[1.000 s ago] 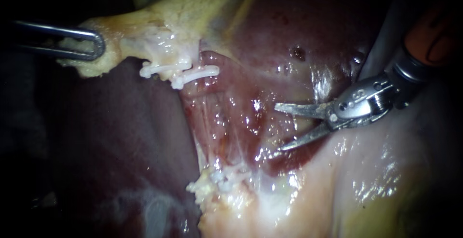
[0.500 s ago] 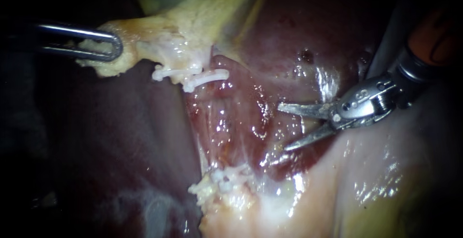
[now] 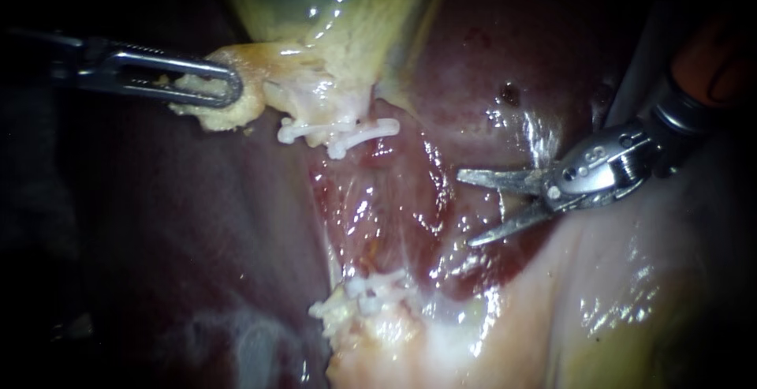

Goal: Go back from the cut right tube

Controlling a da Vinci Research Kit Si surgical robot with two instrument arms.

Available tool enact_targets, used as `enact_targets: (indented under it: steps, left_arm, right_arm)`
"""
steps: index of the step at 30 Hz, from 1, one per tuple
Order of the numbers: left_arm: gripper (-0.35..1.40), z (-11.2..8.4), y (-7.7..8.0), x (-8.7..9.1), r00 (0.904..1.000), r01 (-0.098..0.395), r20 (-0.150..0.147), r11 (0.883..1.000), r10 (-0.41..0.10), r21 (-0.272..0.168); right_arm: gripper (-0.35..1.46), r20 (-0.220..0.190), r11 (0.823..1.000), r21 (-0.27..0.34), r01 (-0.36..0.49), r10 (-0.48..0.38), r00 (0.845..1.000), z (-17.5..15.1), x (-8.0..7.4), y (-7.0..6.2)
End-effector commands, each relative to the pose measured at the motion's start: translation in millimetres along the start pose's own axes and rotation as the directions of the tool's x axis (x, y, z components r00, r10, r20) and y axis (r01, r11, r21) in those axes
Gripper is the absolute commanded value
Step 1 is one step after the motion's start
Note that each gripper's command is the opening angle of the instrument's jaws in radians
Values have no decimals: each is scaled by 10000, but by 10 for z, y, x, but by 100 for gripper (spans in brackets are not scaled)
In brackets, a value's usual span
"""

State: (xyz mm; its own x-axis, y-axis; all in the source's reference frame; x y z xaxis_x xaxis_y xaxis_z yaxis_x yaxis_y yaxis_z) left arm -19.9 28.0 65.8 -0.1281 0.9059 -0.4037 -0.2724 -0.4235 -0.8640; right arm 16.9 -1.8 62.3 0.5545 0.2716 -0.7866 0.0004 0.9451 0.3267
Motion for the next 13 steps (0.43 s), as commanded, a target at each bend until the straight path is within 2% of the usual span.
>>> enact_targets:
  steps: [1, 13]
  left_arm:
    - [-35, 1, 0, 0, 10000, 10, -6, 10000, -10, 12]
    - [-35, 1, 0, -1, 10000, 7, 34, 10000, -7, 3]
  right_arm:
    - [145, 2, 10000, -8, -4, 4, 10000, 0, 0, 0]
    - [145, -7, 10000, 23, -1, 1, 10000, 0, 0, 0]
